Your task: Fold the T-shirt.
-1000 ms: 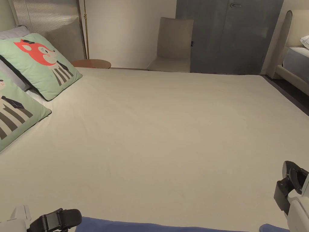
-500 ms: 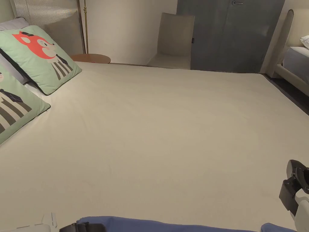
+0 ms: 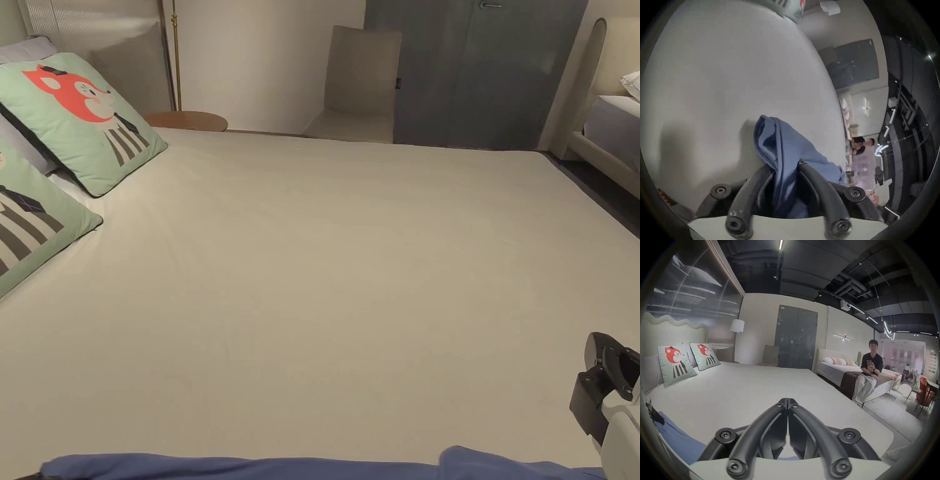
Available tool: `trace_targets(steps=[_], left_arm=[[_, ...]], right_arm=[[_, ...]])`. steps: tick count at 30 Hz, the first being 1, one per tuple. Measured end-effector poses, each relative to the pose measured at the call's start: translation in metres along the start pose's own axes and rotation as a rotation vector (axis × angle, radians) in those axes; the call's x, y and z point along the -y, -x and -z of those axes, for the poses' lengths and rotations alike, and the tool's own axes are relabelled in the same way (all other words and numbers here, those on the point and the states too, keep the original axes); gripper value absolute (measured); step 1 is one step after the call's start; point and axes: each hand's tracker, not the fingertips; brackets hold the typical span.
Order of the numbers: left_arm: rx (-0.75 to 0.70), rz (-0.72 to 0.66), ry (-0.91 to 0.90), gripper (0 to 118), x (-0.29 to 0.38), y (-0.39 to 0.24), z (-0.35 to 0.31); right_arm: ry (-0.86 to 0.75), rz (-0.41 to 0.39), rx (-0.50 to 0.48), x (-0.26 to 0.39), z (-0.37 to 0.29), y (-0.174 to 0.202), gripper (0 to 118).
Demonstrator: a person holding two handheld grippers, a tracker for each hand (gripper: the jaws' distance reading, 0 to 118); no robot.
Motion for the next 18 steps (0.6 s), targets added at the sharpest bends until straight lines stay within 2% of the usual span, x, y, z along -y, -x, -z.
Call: trace_targets(steps=[5,9,14,18], left_arm=[[0.023,0.058,0.008,4,0.007,-0.035,-0.013],[0.151,0.172,0.084,4,0.024,-0.094,0.005],[0.236,0.264,0.212,4,0.058,-0.155,0.062],[0.195,0.28,0.288,4,0.079,-0.172,0.125]], right_arm=[[0.014,0.023,-0.036,0.004,0.004,0.007,0],[0.011,0.024,-0.061,0.004,0.003,0.008,0],[0.004,0.05,-0.052,0.005,-0.001,-0.004,0],[0.005,0.061,-0.033,0.008,-0.005,-0.017,0]])
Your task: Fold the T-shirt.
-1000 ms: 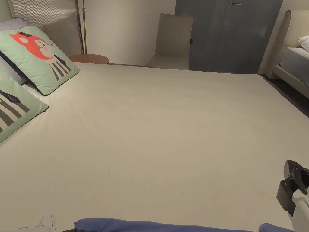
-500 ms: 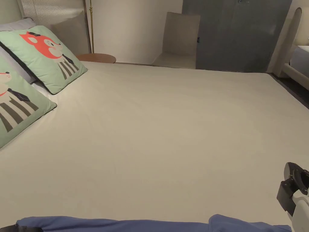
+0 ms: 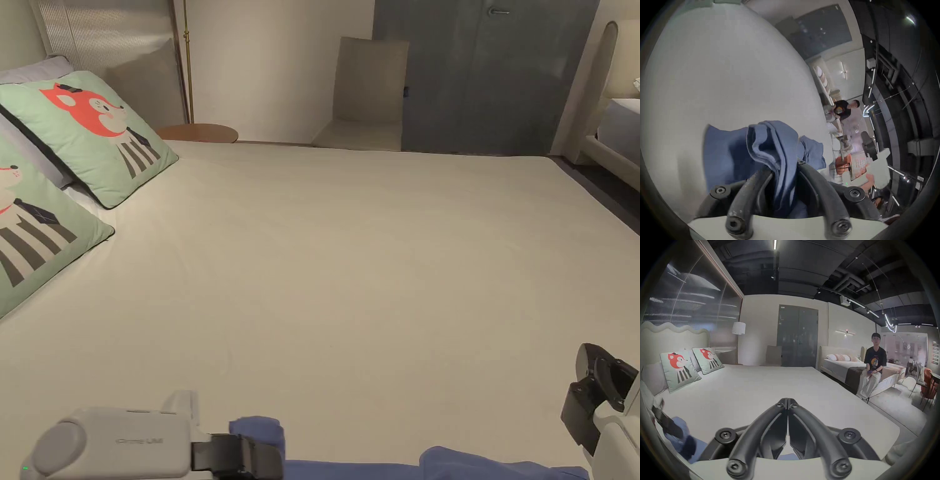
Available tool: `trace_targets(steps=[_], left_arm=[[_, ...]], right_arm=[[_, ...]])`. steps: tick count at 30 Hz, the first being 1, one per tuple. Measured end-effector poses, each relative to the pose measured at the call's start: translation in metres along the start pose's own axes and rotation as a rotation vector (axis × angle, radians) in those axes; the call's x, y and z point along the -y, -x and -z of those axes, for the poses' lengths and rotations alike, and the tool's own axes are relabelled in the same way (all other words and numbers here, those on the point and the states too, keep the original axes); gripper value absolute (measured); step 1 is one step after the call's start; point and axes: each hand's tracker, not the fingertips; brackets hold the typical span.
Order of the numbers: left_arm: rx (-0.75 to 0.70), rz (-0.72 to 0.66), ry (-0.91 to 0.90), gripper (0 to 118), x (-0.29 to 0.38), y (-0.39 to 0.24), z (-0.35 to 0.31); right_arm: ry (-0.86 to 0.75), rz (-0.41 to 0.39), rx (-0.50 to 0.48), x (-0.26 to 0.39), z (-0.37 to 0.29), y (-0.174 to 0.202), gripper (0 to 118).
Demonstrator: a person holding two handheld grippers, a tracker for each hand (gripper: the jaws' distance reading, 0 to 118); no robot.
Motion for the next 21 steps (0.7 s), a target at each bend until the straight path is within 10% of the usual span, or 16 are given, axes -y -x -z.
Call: trace_targets(steps=[6,11,17,19,20,21], left_arm=[[-0.136,-0.03,0.015,11,0.016,-0.001,0.065],[-0.073,-0.044,-0.074,111,0.028,-0.014,0.052],[-0.268,0.196,-0.378,106,0.051,-0.039,0.008],[-0.42,0.317,-0.446,68,0.062,-0.042,0.016],[-0.537,0.388,-0.473,21,0.07,-0.044,0.027],[-0.651,0.439,-0.484,0,0.077,-0.046,0.04]], right_arm=[[0.002,0.02,0.032,0.003,-0.005,-0.018,0],[0.008,0.032,0.041,0.006,-0.005,-0.025,0],[0.021,0.054,0.033,0.01,-0.004,-0.027,0],[0.027,0.058,0.028,0.013,-0.003,-0.027,0],[0.031,0.062,0.024,0.013,-0.002,-0.026,0],[0.032,0.066,0.022,0.014,-0.003,-0.026,0]])
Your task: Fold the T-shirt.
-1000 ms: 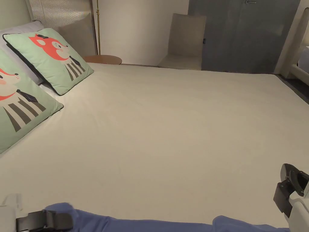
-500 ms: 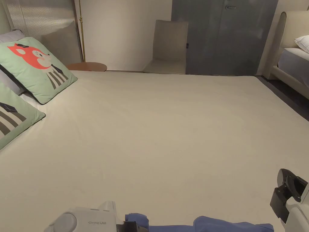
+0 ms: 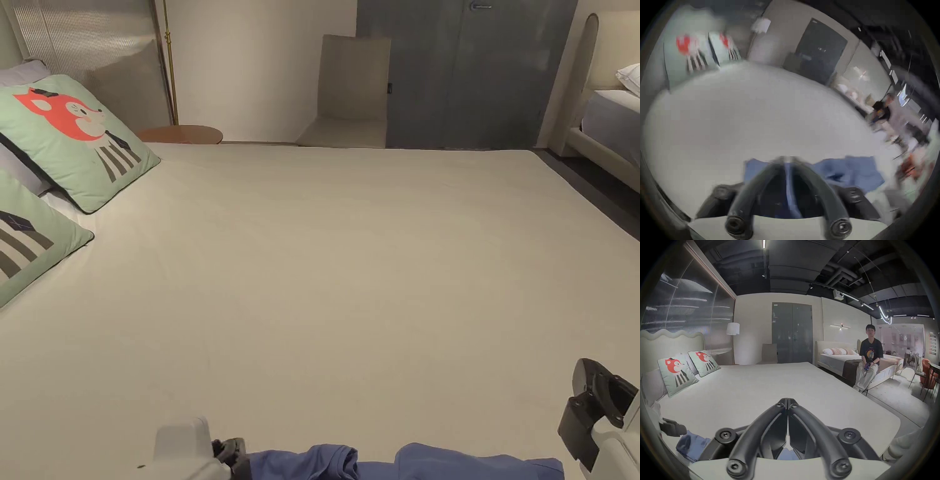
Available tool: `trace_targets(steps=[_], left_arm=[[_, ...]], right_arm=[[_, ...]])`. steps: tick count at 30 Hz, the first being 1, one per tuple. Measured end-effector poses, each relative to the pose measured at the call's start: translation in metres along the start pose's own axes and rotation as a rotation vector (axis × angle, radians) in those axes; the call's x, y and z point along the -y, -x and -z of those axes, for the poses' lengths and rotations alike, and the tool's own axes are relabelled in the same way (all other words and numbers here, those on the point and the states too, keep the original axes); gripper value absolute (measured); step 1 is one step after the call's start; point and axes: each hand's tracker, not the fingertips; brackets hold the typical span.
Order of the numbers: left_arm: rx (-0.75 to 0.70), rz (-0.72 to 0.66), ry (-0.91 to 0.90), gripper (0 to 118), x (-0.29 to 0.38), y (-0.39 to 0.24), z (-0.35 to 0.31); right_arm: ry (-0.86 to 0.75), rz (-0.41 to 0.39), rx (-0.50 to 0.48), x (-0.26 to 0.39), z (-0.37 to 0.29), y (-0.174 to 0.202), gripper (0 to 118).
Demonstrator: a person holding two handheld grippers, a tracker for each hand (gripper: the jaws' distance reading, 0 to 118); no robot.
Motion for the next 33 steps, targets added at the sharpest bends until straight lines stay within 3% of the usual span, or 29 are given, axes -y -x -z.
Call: trace_targets(steps=[1,9,14,22,26,33], left_arm=[[-0.053,0.059,-0.014,0,0.009,-0.006,0.002],[-0.026,0.137,-0.017,0,0.053,-0.069,0.02],[0.094,0.25,0.006,0,0.067,-0.119,0.02],[0.275,0.219,0.032,0,0.065,-0.145,0.015],[0.374,0.054,0.002,0,0.036,-0.107,-0.001],[0.633,-0.401,0.08,0,-0.019,0.054,-0.017]], right_arm=[[0.001,0.001,-0.003,0.001,0.0,0.0,0],[0.005,0.012,0.009,0.002,-0.005,-0.009,0],[-0.001,0.013,0.024,0.0,-0.007,-0.015,0],[-0.006,0.012,0.037,-0.002,-0.01,-0.02,0],[-0.009,0.008,0.032,-0.003,-0.01,-0.018,0],[-0.004,0.006,-0.001,-0.003,-0.005,-0.004,0]])
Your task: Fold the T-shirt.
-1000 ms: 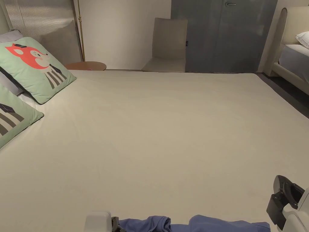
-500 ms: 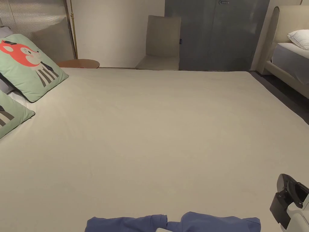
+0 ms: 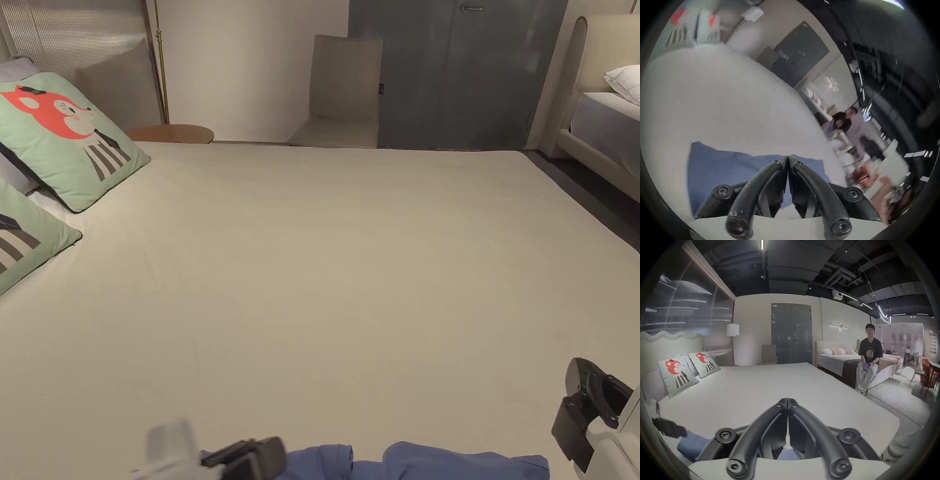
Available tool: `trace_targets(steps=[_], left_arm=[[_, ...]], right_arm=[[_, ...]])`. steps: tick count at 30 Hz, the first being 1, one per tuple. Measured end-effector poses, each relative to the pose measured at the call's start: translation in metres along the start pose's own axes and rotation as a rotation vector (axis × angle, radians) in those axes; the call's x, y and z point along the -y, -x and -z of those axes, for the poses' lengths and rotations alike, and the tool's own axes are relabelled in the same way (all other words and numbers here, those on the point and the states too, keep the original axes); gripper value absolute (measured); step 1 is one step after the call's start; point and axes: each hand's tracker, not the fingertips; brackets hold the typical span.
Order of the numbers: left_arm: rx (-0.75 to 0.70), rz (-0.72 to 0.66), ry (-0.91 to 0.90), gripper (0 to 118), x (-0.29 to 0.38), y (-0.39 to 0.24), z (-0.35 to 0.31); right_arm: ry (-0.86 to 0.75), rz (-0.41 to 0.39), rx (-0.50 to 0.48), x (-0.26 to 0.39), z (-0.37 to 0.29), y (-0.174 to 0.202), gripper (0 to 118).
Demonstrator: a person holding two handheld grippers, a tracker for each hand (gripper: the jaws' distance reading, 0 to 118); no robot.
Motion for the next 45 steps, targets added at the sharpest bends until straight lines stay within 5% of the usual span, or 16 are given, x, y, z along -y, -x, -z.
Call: trace_targets(steps=[4,5,6,8,9,17,20,22,23,24,26,28,38,45], left_arm=[[-0.021,-0.119,0.049,0,-0.033,0.058,-0.044],[-0.026,-0.157,0.074,9,-0.038,0.07,-0.049],[-0.03,-0.189,0.108,30,-0.043,0.083,-0.052],[-0.046,-0.239,0.138,102,-0.046,0.101,-0.051],[-0.056,-0.261,0.149,112,-0.045,0.106,-0.047],[0.058,-0.433,0.271,105,-0.01,0.11,0.004],[0.093,-0.438,0.271,45,-0.003,0.112,0.015],[-0.044,-0.421,0.297,37,-0.001,0.12,0.022],[-0.098,-0.404,0.295,13,0.001,0.125,0.021],[-0.061,-0.447,0.291,10,0.002,0.131,0.018],[0.02,-0.527,0.256,7,-0.001,0.13,0.006],[-0.048,-0.412,0.24,6,-0.007,0.123,-0.008],[-0.206,-0.388,0.12,6,-0.046,0.123,-0.109],[0.039,-0.184,0.144,6,-0.057,0.032,-0.077]], right_arm=[[0.012,-0.004,-0.02,0.002,0.003,0.008,0],[0.014,-0.005,-0.024,0.003,0.003,0.011,0],[0.016,-0.007,-0.028,0.003,0.003,0.013,0],[0.018,-0.013,-0.038,0.003,0.003,0.017,0],[0.019,-0.015,-0.043,0.003,0.003,0.019,0],[0.018,-0.026,-0.034,-0.001,0.001,0.018,0],[0.015,-0.026,-0.02,-0.002,-0.001,0.013,0],[0.013,-0.026,-0.011,-0.003,-0.001,0.01,0],[0.014,-0.023,-0.01,-0.004,-0.002,0.009,0],[0.012,-0.021,-0.009,-0.004,-0.002,0.008,0],[0.009,-0.028,-0.003,-0.005,-0.003,0.008,0],[0.012,-0.026,-0.005,-0.004,-0.002,0.008,0],[0.019,-0.02,-0.037,-0.001,0.002,0.015,0],[0.02,-0.013,-0.059,0.0,0.002,0.016,0]])
